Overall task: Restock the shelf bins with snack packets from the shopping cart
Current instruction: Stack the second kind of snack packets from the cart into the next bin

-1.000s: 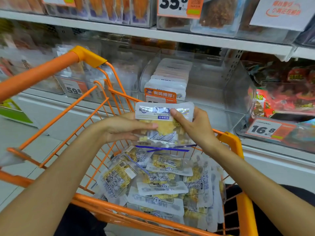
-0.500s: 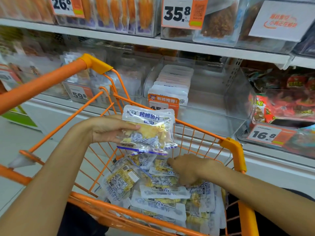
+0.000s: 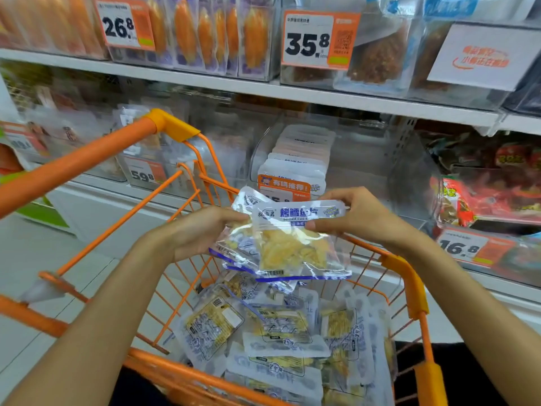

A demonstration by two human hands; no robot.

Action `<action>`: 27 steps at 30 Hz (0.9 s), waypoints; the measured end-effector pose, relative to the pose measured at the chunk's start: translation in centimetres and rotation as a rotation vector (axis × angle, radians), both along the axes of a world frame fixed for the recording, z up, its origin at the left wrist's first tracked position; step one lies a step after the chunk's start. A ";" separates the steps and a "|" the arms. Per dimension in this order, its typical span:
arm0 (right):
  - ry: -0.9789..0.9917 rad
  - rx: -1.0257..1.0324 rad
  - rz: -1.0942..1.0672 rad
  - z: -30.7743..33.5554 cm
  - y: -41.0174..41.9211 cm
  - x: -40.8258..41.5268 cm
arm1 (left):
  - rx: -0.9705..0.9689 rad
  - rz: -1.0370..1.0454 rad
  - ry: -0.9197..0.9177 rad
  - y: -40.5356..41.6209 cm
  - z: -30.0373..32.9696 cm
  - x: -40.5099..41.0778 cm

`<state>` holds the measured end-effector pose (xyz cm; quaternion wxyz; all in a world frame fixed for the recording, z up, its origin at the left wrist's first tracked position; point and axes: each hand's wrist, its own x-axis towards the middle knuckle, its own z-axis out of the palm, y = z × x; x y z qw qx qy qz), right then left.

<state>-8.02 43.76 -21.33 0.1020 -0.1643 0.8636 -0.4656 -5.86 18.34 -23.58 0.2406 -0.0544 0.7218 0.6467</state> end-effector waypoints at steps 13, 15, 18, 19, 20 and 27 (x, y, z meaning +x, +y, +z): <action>0.266 -0.263 -0.214 -3.0 -3.0 0.7 | 0.357 0.256 0.293 4.4 0.1 -0.2; 0.292 -0.240 -0.212 -3.0 -3.1 0.9 | 0.361 0.193 0.316 4.6 0.2 0.1; 0.261 -0.300 -0.272 -3.0 -2.8 0.9 | 0.190 0.144 0.343 4.5 -0.5 0.1; 0.236 -0.337 -0.319 -3.0 -2.5 1.0 | 0.161 0.095 0.363 4.7 -0.9 0.1; 0.192 -0.347 -0.376 -2.8 -2.4 0.9 | 0.147 0.050 0.377 4.9 -1.1 0.2; -0.106 -0.269 -0.287 0.4 2.8 0.2 | 0.018 -0.053 0.592 9.0 0.2 -2.2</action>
